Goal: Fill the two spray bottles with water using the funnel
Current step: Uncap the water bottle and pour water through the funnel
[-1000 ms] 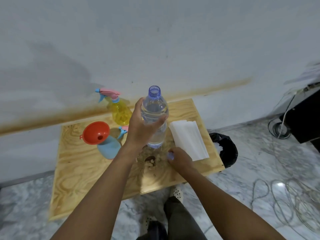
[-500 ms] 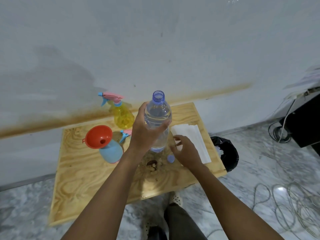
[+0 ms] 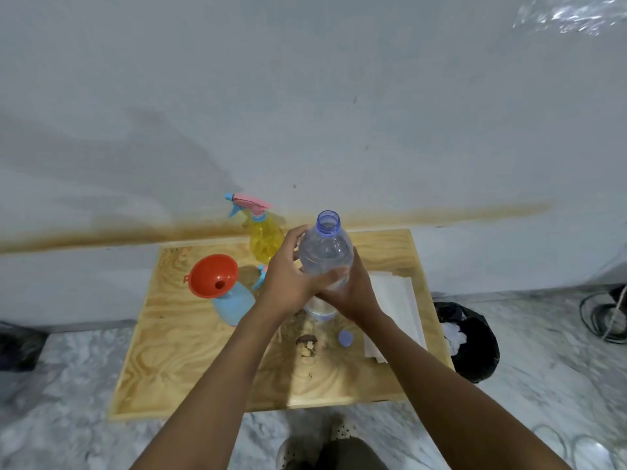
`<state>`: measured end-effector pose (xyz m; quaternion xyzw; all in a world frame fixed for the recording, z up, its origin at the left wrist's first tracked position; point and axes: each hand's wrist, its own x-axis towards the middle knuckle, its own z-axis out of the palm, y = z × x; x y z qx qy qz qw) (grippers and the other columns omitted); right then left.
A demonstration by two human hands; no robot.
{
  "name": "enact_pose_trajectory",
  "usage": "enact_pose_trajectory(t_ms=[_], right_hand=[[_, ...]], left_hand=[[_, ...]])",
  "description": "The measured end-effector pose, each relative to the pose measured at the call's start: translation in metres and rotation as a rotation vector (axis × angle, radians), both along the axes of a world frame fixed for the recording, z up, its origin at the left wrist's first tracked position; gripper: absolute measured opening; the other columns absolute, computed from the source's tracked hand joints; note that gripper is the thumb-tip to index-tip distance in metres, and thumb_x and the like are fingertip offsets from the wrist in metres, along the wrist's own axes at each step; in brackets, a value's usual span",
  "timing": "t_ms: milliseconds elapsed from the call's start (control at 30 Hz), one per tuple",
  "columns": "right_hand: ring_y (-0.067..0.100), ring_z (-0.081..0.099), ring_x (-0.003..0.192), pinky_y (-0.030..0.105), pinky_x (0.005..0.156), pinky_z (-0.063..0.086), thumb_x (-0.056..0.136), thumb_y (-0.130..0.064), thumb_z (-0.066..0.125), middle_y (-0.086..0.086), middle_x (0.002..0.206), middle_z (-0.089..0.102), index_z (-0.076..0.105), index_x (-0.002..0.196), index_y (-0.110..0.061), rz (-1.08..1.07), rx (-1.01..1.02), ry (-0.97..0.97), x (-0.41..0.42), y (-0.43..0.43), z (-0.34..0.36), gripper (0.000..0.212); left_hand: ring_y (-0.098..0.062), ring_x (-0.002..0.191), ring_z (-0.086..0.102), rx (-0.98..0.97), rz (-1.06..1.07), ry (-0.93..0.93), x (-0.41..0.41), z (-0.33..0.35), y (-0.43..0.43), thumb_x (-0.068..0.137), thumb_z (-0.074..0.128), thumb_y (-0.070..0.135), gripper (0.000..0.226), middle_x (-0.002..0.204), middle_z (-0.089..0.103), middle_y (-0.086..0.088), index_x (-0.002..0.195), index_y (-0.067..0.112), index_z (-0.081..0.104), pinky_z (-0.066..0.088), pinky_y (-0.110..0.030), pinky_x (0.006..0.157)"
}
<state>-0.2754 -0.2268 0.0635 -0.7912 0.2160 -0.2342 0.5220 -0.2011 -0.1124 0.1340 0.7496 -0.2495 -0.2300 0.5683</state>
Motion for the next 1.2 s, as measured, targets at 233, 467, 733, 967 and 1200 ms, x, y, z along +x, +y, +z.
enact_pose_trajectory(t_ms=[233,467,733,967,1200], right_hand=[[-0.003,0.061,0.105,0.029,0.088,0.056,0.064,-0.016,0.090,-0.027,0.114,0.060,0.040,0.118,-0.069,-0.020,-0.099,-0.129,0.006,-0.002,0.005,0.091],[-0.013,0.056,0.108,0.011,0.088,0.046,0.056,-0.027,0.085,-0.040,0.118,0.054,0.031,0.122,-0.070,0.077,-0.088,-0.110,0.004,-0.008,0.016,0.096],[0.005,0.063,0.114,0.032,0.090,0.056,0.060,-0.034,0.086,-0.024,0.131,0.053,0.039,0.140,-0.031,0.193,-0.085,-0.206,0.009,-0.010,0.050,0.093],[0.008,0.066,0.111,0.023,0.086,0.053,0.061,-0.002,0.089,-0.018,0.118,0.067,0.050,0.133,-0.022,0.324,0.149,-0.090,0.011,-0.005,0.063,0.084],[0.015,0.066,0.116,0.041,0.096,0.055,0.061,-0.028,0.094,-0.004,0.127,0.067,0.052,0.136,-0.031,0.430,0.151,0.092,0.018,0.014,0.068,0.086]], left_hand=[[-0.010,0.114,0.064,-0.008,0.029,0.002,-0.003,0.008,-0.001,0.054,0.094,0.044,0.083,0.122,0.064,0.012,0.127,0.031,0.055,0.061,-0.040,0.088],[-0.018,0.108,0.067,-0.025,0.114,-0.007,-0.002,0.014,-0.002,0.050,0.092,0.047,0.083,0.117,0.069,0.008,0.124,0.032,0.057,0.059,-0.040,0.091],[-0.019,0.099,0.073,-0.089,0.045,0.114,0.008,0.046,0.020,0.069,0.091,0.030,0.061,0.112,0.072,0.002,0.123,0.030,0.062,0.060,-0.040,0.086],[-0.010,0.126,0.055,0.143,0.391,-0.205,0.048,0.017,0.102,0.077,0.079,0.054,0.063,0.133,0.059,0.009,0.132,0.034,0.057,0.046,-0.038,0.107],[-0.027,0.151,0.020,0.556,0.236,-0.081,0.081,-0.033,0.152,0.067,0.086,0.057,0.115,0.164,0.021,-0.006,0.158,0.021,0.025,0.027,-0.050,0.120]])
